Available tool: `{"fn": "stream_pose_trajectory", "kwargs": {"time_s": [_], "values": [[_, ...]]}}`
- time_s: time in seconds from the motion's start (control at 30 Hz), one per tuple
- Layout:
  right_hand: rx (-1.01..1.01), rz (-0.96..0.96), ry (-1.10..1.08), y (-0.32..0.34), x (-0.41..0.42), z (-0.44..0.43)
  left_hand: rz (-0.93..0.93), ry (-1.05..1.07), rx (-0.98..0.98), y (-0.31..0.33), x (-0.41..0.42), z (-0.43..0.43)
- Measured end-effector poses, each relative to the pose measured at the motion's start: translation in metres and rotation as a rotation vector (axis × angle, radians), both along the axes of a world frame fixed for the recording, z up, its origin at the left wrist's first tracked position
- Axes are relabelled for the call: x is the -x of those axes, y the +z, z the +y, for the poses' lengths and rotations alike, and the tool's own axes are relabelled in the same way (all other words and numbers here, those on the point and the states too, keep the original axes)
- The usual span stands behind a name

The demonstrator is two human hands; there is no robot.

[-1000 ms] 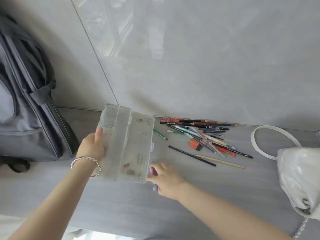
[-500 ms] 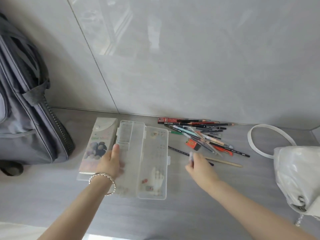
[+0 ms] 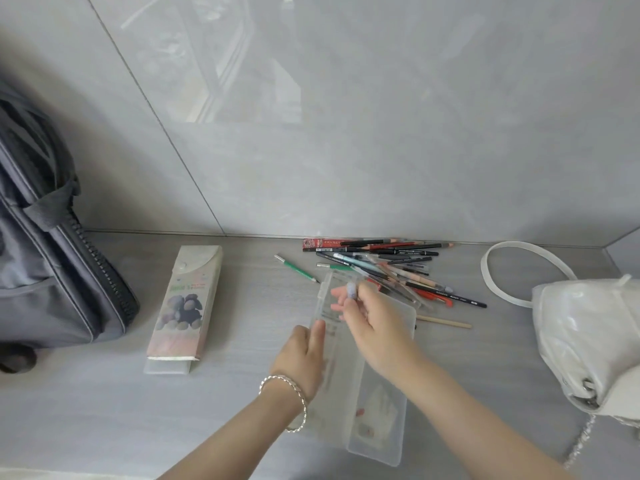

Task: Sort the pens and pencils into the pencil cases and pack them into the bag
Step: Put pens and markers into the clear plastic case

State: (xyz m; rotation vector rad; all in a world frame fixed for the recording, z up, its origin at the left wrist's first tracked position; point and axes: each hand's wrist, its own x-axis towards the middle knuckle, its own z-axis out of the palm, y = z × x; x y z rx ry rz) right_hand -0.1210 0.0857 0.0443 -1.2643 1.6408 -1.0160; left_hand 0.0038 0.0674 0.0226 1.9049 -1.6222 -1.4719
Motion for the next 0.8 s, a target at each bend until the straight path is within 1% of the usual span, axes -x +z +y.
{"fn": "stream_pose_trajectory", "kwargs": {"time_s": [0.13,0.2,0.33,0.4,0.43,0.5,0.57,0.63,0.73,0.8], "values": [[-0.034,0.140,0.033,0.008,0.005,0.001,-0.036,-0.072,0.027,0.001,0.005,0.013],[-0.062,0.185,0.059,0.009,0.009,0.002,-0.041,-0.077,0.027,0.002,0.006,0.016],[-0.067,0.334,0.119,0.022,0.011,0.007,-0.045,-0.078,0.035,0.003,0.009,0.019],[-0.081,0.372,0.141,0.031,0.010,0.009,-0.042,-0.072,0.028,0.003,0.010,0.020],[-0.084,0.367,0.139,0.033,0.010,0.010,-0.037,-0.069,0.019,0.003,0.010,0.020],[-0.084,0.281,0.089,0.038,0.011,0.012,-0.023,-0.060,0.002,0.002,0.011,0.020],[-0.070,0.175,-0.026,0.038,0.015,0.012,0.005,-0.030,-0.022,0.000,0.012,0.020],[-0.110,0.122,-0.145,0.035,0.023,0.009,0.019,-0.016,-0.041,-0.001,0.013,0.020],[-0.144,-0.045,-0.270,0.028,0.035,0.006,0.030,-0.025,-0.038,0.000,0.013,0.021],[-0.141,-0.061,-0.292,0.024,0.036,0.007,0.015,-0.056,-0.015,0.003,0.014,0.023]]}}
